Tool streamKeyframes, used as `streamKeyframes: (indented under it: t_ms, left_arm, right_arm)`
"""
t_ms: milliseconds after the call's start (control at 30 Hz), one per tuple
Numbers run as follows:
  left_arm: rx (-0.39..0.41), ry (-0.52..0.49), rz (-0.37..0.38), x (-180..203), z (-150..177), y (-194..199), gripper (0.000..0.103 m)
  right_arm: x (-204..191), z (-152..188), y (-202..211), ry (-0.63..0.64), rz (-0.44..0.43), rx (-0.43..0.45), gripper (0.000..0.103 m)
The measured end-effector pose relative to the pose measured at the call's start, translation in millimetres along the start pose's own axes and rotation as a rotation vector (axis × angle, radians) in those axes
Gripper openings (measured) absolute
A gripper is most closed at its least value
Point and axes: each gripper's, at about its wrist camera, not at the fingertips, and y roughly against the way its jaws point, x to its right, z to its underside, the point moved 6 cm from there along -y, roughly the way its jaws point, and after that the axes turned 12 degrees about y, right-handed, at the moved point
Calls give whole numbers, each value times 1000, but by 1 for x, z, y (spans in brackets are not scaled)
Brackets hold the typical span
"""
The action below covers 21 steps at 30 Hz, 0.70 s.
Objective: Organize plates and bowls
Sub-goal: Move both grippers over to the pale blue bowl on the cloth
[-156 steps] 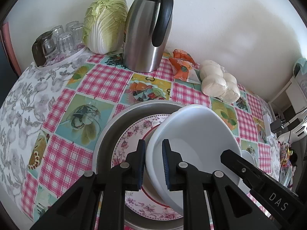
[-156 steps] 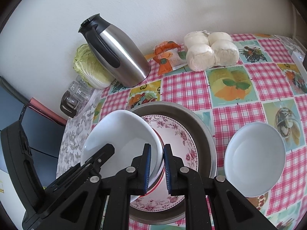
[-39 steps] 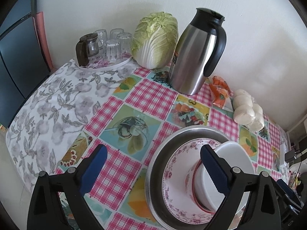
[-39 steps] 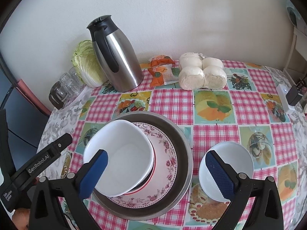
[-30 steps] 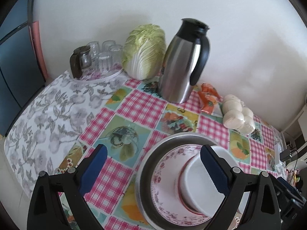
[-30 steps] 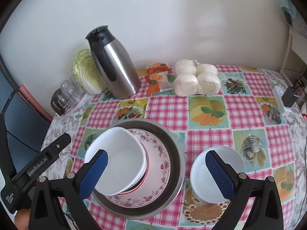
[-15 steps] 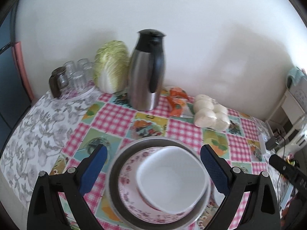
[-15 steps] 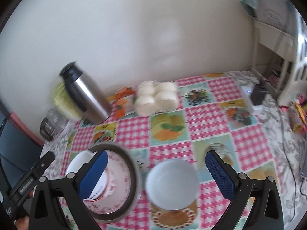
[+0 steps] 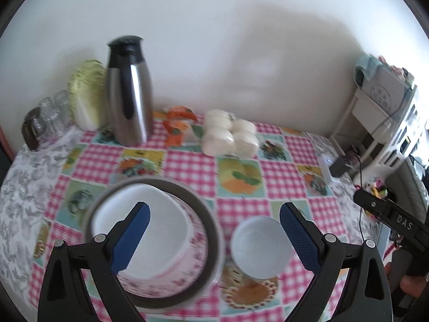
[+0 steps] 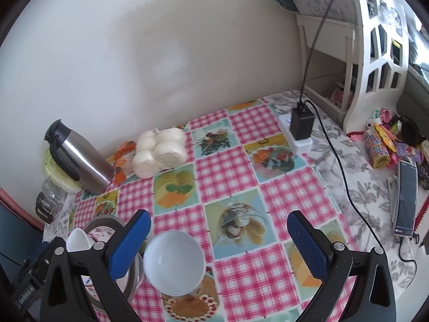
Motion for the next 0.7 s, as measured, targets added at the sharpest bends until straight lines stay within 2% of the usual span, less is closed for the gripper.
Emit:
streamKeyframes:
  t_ms: [333,600,700]
  left_arm:
    - [-143,39,8,28,46,-37,98]
    - [-213,117,0,27,64,-58,91]
    - [-256,175,9,22,69,-67,90]
  right_arm:
    - [20,17,-26,11,21,-77,103]
    - [15,42,-64,-29,-44,-161,102]
    - [11,49,-73,-35,-58,-190,100]
